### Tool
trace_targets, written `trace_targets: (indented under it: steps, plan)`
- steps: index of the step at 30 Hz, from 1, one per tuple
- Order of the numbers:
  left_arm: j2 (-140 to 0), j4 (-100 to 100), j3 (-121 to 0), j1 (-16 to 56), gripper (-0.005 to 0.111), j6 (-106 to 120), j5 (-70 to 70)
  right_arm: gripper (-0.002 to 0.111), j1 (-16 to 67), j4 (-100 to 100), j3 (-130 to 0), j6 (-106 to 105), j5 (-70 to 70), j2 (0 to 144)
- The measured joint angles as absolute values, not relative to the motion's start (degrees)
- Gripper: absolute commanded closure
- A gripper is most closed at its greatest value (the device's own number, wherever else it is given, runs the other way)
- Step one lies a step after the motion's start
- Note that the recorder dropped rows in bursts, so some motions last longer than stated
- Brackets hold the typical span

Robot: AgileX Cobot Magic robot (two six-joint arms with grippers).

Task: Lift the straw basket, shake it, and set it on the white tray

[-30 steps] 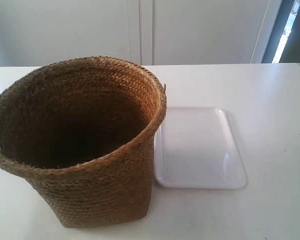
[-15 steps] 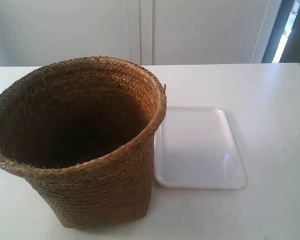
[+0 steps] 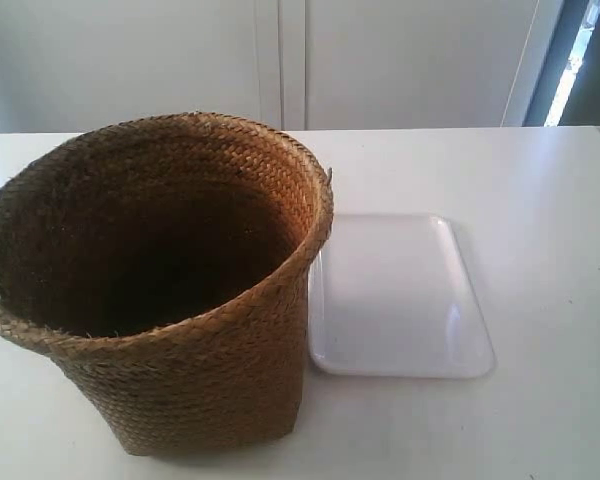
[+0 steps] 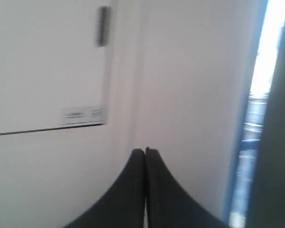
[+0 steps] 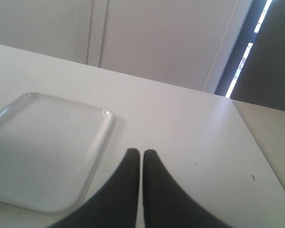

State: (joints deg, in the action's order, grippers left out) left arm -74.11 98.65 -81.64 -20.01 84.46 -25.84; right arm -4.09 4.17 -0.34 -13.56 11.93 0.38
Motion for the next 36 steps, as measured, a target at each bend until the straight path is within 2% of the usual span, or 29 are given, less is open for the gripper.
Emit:
trace_targets:
  steps: [2, 5, 10, 13, 15, 20, 26, 33, 36]
  plan:
    - [-75.9, 96.75, -83.84, -22.2, 0.107, 78.41, -38.36, 0.105, -4.09, 4.17, -0.34, -13.56, 11.93, 0.38]
    - [-78.86, 83.86, -88.25, -24.15, 0.107, 65.94, -48.15, 0.105, -4.09, 4.17, -0.34, -13.56, 11.93, 0.38]
    - [-85.83, 44.24, -97.13, -24.18, 0.107, 37.42, -59.04, 0.105, -4.09, 4.17, -0.34, -13.56, 11.93, 0.38]
    - [-89.17, 22.31, -99.3, -23.26, 0.107, 29.62, -62.34, 0.105, -4.09, 4.17, -0.34, -13.56, 11.93, 0.38]
    - [-90.18, 14.94, -99.53, -22.9, 0.107, 25.47, -63.51, 0.105, -4.09, 4.17, -0.34, -13.56, 11.93, 0.38]
    - [-89.96, 13.49, -99.94, -22.63, 0.107, 19.53, -64.83, 0.105, -4.09, 4.17, -0.34, -13.56, 11.93, 0.38]
    - [-89.85, 26.63, -97.59, -22.26, 0.107, 23.68, -64.83, 0.105, -4.09, 4.17, -0.34, -13.56, 11.93, 0.38]
    - [-88.82, 26.44, -94.14, -13.18, 0.105, 24.93, -64.83, 0.105, -4.09, 4.17, -0.34, -13.56, 11.93, 0.38]
    - [-87.09, 22.58, -93.04, -8.88, 0.095, 23.68, -64.83, 0.105, -4.09, 4.17, -0.34, -13.56, 11.93, 0.38]
